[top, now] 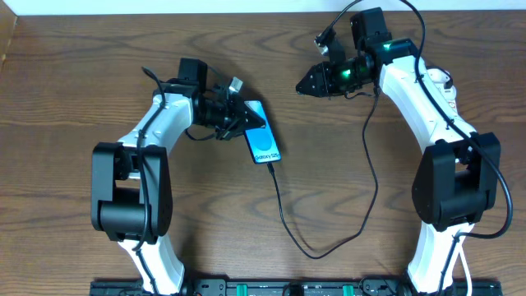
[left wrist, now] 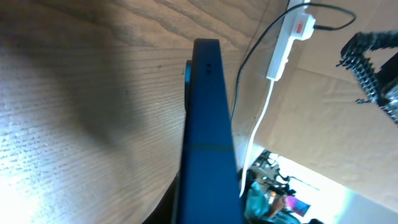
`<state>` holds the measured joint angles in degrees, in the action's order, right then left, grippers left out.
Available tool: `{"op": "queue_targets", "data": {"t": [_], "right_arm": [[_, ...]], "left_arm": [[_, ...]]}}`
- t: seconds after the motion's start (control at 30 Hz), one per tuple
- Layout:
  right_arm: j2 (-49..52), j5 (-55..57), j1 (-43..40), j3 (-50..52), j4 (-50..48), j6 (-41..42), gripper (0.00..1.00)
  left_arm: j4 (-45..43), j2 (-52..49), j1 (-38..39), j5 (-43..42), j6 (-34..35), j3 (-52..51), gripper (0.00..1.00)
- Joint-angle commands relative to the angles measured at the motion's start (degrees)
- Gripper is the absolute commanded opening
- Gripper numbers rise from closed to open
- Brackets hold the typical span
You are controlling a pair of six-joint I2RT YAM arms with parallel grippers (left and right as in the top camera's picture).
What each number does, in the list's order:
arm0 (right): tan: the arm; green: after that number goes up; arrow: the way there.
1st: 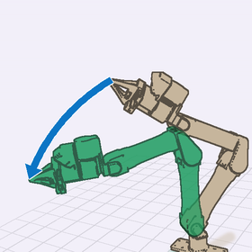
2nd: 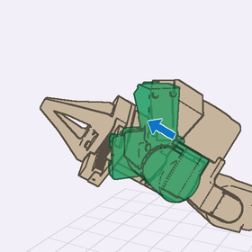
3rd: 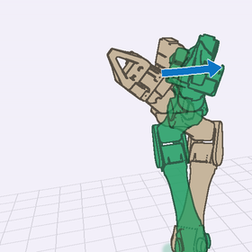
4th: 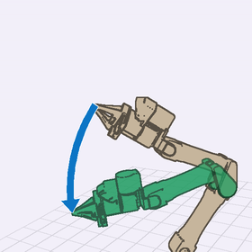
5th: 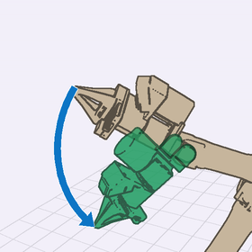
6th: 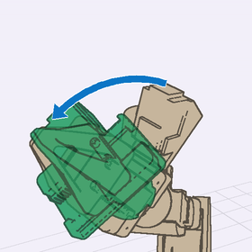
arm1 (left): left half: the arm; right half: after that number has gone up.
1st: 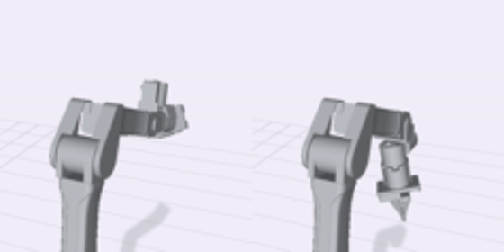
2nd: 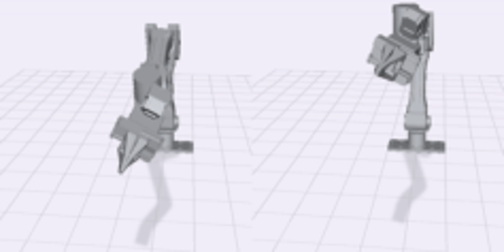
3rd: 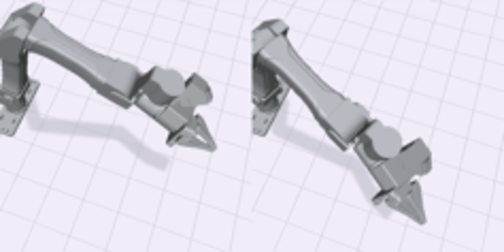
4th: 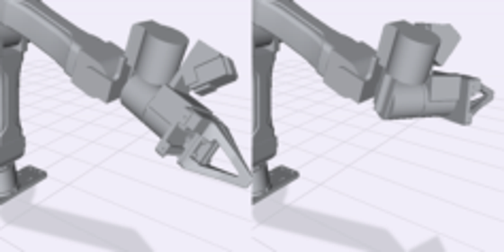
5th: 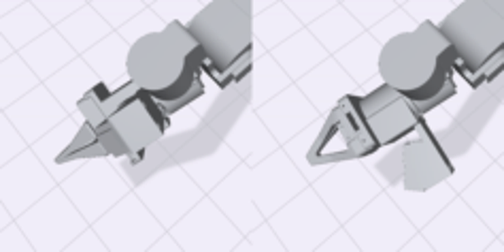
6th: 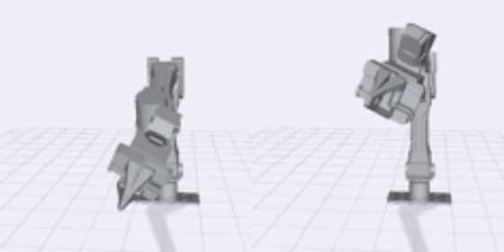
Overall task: Plug charger to phone and switch on socket
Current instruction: 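Lower the held phone toward the table with the left gripper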
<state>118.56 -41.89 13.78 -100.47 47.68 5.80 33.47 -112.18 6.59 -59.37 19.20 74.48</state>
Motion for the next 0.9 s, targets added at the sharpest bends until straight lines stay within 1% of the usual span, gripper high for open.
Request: {"op": "queue_targets", "data": {"t": [0.0,0.17,0.3,0.57,0.87], "right_arm": [[-1.3,0.0,0.8,-1.1,0.3,-0.8,0.36],[-1.3,1.4,1.6,-1.1,1.0,-0.8,0.36],[-1.3,3.0,2.1,-1.1,2.0,-0.9,0.35],[-1.3,3.0,2.1,-1.1,2.2,-1.2,0.35],[-1.3,3.0,2.1,-1.1,2.3,-1.2,0.35]], "left_arm": [[-0.2,-0.2,0.5,0.1,-2.7,0.7,0.07],[-0.3,-3.7,0.5,-3.1,-2.7,0.7,0.08],[-0.7,-5.1,0.5,-3.1,-2.6,0.7,0.07],[-1.0,-5.6,1.4,-3.0,-1.7,0.7,0.07],[-2.9,-8.5,2.4,-2.9,-0.9,0.7,0.07]]}}
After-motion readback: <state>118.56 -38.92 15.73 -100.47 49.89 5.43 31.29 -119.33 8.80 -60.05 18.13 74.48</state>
